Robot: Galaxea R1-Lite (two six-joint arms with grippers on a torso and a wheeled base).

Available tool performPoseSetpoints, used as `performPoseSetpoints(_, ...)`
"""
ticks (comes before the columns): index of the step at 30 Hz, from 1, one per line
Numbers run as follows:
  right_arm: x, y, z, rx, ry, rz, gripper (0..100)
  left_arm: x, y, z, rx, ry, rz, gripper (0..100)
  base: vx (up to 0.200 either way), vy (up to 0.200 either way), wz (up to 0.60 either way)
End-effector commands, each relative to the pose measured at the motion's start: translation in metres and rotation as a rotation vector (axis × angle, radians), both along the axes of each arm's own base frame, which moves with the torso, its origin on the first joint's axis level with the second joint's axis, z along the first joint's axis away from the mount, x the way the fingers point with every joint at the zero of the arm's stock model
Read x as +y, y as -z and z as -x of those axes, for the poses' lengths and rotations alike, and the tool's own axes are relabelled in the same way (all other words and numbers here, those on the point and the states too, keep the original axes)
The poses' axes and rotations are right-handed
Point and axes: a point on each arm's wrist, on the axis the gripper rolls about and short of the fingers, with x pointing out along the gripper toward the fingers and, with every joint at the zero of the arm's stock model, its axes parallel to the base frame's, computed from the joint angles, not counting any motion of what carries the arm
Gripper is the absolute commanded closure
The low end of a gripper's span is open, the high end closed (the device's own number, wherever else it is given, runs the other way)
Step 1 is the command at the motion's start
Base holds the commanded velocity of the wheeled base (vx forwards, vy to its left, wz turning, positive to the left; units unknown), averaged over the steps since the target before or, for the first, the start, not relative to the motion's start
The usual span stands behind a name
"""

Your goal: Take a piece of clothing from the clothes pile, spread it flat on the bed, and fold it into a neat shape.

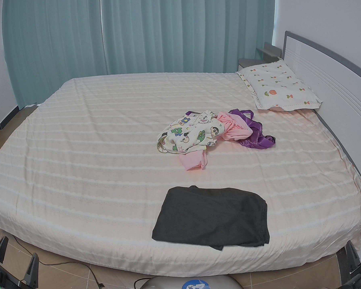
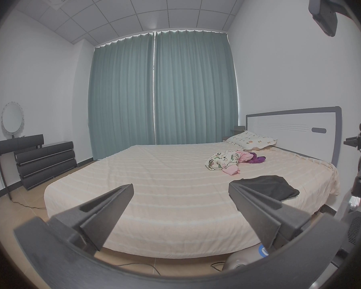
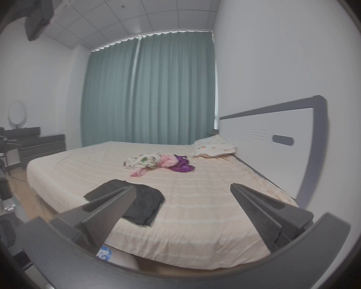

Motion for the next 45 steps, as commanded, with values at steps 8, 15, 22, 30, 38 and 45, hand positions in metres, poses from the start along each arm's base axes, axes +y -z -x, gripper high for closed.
performPoseSetpoints(8,0.0012,0.0004,0.0011,-0.001,-0.055,-0.031,0,0.0000,0.0047,-0.0005,0.004,-0.002,-0.005,0,0.000,0.000,0.00)
performPoseSetpoints(15,0.0020,0.0003,0.0013,-0.003,-0.083,-0.043,0,0.0000,0.0047,-0.0005,0.004,0.001,-0.005,0,0.000,0.000,0.00)
performPoseSetpoints(22,0.0033,-0.0002,0.0014,-0.006,-0.143,-0.041,0,0.0000,0.0047,-0.0005,0.004,0.001,-0.003,0,0.000,0.000,0.00)
performPoseSetpoints(30,0.0051,-0.0011,0.0000,-0.050,-0.223,-0.063,0,0.0000,0.0050,-0.0005,0.008,-0.001,0.005,0,0.000,0.000,0.00)
performPoseSetpoints(38,0.0039,-0.0081,0.0012,-0.110,-0.169,0.005,0,0.0000,0.0049,-0.0005,0.006,-0.002,0.003,0,0.000,0.000,0.00)
performPoseSetpoints(45,0.0032,-0.0007,0.0000,-0.046,-0.138,0.002,0,0.0000,0.0050,-0.0005,0.008,-0.004,0.005,0,0.000,0.000,0.00)
